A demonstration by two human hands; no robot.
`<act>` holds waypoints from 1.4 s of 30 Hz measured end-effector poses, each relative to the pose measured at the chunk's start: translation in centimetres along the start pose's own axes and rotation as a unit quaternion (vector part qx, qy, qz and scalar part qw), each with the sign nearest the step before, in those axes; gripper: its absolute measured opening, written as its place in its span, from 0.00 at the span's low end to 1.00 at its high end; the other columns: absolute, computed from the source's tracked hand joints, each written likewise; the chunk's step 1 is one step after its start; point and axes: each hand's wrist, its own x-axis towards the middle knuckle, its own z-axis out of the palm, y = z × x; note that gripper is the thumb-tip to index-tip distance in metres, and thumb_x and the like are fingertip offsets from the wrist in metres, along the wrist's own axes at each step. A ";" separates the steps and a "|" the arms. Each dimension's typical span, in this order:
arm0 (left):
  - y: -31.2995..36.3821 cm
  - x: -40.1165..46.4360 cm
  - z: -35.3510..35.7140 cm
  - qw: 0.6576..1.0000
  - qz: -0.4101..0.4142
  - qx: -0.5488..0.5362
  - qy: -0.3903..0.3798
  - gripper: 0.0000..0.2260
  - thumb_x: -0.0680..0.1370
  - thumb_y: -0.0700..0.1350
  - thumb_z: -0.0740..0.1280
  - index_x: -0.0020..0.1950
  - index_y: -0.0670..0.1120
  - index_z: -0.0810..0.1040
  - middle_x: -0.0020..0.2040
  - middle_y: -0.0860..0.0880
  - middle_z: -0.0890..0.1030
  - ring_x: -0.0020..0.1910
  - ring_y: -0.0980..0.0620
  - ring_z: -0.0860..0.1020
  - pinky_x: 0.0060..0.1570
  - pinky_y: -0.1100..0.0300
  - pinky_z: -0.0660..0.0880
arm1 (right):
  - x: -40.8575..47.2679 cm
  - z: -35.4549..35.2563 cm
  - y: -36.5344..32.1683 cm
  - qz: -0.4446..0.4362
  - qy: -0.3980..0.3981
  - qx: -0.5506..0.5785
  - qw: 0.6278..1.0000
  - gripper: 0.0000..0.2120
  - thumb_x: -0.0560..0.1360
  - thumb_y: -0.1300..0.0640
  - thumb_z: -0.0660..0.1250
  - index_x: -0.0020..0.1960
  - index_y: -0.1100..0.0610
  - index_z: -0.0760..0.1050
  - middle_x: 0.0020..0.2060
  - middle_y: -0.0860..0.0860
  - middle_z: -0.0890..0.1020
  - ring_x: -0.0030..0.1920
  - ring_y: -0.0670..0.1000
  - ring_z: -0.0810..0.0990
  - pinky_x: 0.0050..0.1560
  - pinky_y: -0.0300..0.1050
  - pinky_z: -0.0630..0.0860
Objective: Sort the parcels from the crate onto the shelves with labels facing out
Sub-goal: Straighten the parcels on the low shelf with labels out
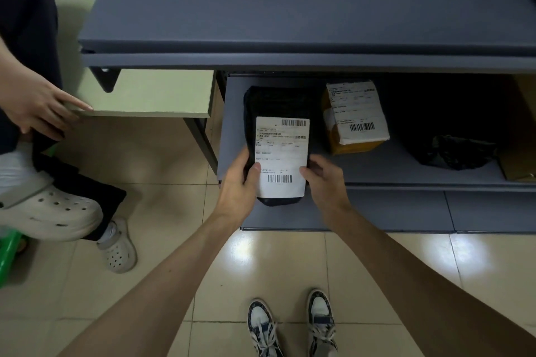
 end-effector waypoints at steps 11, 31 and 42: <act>1.5 0.8 0.5 0.996 0.046 -0.009 0.070 0.15 0.84 0.40 0.60 0.71 0.47 0.73 0.62 0.54 0.80 0.59 0.64 0.78 0.60 0.60 0.78 | 0.5 0.0 -1.8 -0.065 0.046 -0.002 0.997 0.13 0.79 0.64 0.64 0.62 0.58 0.77 0.58 0.56 0.79 0.55 0.51 0.80 0.59 0.51 0.79; -0.8 3.2 -1.5 0.991 0.000 0.117 0.059 0.20 0.83 0.47 0.61 0.76 0.54 0.67 0.64 0.56 0.79 0.63 0.55 0.78 0.66 0.55 0.75 | 2.4 1.8 -2.8 -0.041 0.013 -0.057 0.997 0.16 0.79 0.67 0.62 0.66 0.60 0.75 0.53 0.50 0.80 0.54 0.47 0.79 0.49 0.29 0.76; 1.7 3.2 -2.8 0.893 0.076 0.442 0.037 0.23 0.82 0.48 0.62 0.76 0.44 0.64 0.66 0.40 0.72 0.63 0.40 0.72 0.54 0.46 0.75 | 1.8 0.6 -5.3 -0.177 -0.026 -0.467 0.866 0.13 0.81 0.57 0.59 0.61 0.62 0.73 0.59 0.59 0.74 0.60 0.58 0.73 0.55 0.51 0.74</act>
